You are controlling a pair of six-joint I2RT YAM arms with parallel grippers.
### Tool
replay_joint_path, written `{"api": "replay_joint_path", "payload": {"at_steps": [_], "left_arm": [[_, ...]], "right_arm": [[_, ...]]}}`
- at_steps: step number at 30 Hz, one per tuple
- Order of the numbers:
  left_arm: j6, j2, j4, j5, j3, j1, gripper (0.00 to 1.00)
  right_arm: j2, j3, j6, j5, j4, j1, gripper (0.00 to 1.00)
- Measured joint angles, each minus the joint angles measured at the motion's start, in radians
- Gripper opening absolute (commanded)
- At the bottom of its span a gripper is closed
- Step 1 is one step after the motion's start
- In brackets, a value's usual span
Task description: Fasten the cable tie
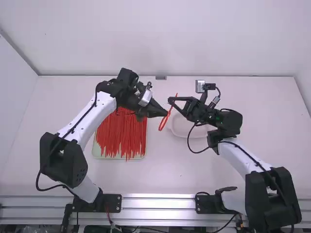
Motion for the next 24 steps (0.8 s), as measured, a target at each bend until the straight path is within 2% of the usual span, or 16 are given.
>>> {"api": "replay_joint_path", "payload": {"at_steps": [6,9,18,24], "left_arm": [[0.143,0.000,-0.192,-0.063,0.000,0.000,0.02],[0.171,0.000,-0.230,-0.084,0.000,0.000,0.02],[0.197,0.000,-0.237,-0.103,-0.009,0.000,0.02],[0.209,0.000,-0.210,-0.091,-0.066,0.000,0.02]], "right_arm": [[0.000,0.000,0.020,-0.014,0.006,-0.041,0.00],[0.000,0.000,0.023,-0.016,0.015,-0.052,0.00],[0.000,0.000,0.049,-0.016,0.069,-0.100,0.00],[0.000,0.000,0.065,-0.017,0.076,-0.137,0.00]]}}
